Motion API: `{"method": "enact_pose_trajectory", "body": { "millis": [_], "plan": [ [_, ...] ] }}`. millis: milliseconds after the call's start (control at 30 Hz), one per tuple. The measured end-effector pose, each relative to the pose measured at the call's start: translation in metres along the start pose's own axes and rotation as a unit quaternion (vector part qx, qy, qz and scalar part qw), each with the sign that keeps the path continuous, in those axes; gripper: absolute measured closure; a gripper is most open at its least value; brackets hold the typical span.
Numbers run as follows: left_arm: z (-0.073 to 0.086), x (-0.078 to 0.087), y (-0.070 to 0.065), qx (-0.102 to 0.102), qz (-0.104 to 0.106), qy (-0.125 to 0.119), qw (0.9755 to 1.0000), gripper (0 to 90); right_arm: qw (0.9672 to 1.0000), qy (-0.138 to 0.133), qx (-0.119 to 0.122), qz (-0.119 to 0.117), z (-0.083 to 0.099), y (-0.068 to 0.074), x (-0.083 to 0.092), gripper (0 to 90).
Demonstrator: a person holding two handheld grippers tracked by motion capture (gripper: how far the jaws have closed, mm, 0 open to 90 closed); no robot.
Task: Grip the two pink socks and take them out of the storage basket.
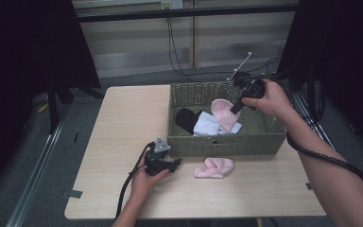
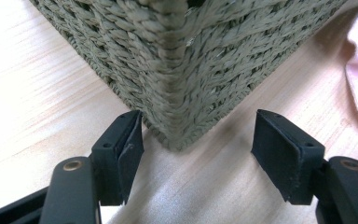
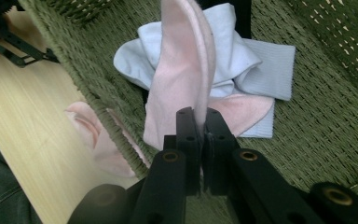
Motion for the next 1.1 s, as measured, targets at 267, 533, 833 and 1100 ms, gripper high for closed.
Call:
{"method": "enact_pose_trajectory", "body": {
  "millis": [267,533,833,1100],
  "plan": [
    [0.0,0.0,0.0,0.0,0.001,0.002,1.0,33.1,0.9999,-0.004,0.01,-0.004,0.002,0.005,0.012,86.7],
    [0.0,0.0,0.0,0.0,0.001,0.002,1.0,33.2,0.9998,-0.009,0.016,-0.007,0.004,0.011,0.025,86.7],
    [0.0,0.0,0.0,0.0,0.001,0.002,1.0,33.2,0.9994,-0.015,0.027,-0.015,0.005,0.02,0.036,86.7],
    [0.0,0.0,0.0,0.0,0.001,0.001,1.0,33.1,0.9988,-0.017,0.041,-0.022,0.004,0.03,0.041,86.7]
  ]
}}
Point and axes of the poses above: each handheld gripper's, and its own axes: x roughly backward along the jaws, z roughly out of its underside, y roughly to its left, the point moved 2 cm from there along -x, roughly forward along the jaws, and after that the axes turned 2 degrees about y, right-handed, at the moved point
